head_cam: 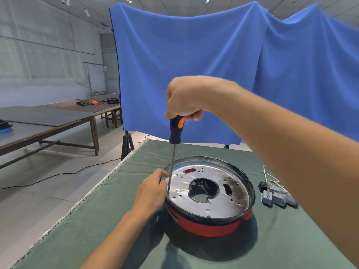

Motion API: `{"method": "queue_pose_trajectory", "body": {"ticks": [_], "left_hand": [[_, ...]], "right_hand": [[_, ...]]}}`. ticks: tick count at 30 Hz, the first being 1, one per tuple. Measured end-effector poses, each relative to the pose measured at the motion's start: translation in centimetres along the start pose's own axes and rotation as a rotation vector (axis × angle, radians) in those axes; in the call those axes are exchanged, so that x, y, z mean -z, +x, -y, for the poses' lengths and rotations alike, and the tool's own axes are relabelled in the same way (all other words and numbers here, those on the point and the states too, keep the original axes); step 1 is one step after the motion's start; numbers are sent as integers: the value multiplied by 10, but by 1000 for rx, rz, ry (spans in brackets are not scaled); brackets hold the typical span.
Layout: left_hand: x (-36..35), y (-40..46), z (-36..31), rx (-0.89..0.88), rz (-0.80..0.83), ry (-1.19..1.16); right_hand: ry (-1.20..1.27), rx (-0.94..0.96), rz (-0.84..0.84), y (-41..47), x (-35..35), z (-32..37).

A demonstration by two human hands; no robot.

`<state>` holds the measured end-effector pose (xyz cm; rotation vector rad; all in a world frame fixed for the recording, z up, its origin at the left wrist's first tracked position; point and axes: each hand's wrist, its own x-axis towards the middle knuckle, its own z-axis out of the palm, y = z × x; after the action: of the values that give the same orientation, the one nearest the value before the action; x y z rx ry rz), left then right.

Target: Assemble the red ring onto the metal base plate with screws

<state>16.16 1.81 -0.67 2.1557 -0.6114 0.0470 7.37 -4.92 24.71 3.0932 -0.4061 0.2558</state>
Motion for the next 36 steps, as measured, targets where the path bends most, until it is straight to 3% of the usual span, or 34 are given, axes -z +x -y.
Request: {"method": "queue_pose_trajectory", "body": {"ticks": [2,3,6,7,10,14,19,23,28,32,36], "left_hand": [[-1,-1,0,2,0,-21],[-1,-1,0,-5,-1,-27],[-1,-2,1,-10,-18,-30],[-1,0,2,-13,-18,-28],[-1,0,2,-12,-18,-45],[-2,1,2,-14,-29,-40],[-2,1,2,-20,-26,-44],[-3,2,3,-22,-39,-46],[-2,1,3,-22,-44,-53],[-3,2,3,-22,-46,-57],[-3,1,4,-24,-52,-67]], "right_hand": [[-90,-29,-177,0,-3,-1],[-111,-42,-185,0,-3,-2],[-27,-53,44,0,0,-1],[-4,-59,29,1,-1,-3],[-129,-82,-232,2,-8,-8],[-6,-50,58,-4,0,-6],[-150,-79,-223,-2,-6,-9],[55,-60,41,-5,-5,-9],[-102,-73,-258,-5,-9,-12],[36,-58,-24,-4,-9,-5],[-96,-64,-262,-3,-10,-10]]}}
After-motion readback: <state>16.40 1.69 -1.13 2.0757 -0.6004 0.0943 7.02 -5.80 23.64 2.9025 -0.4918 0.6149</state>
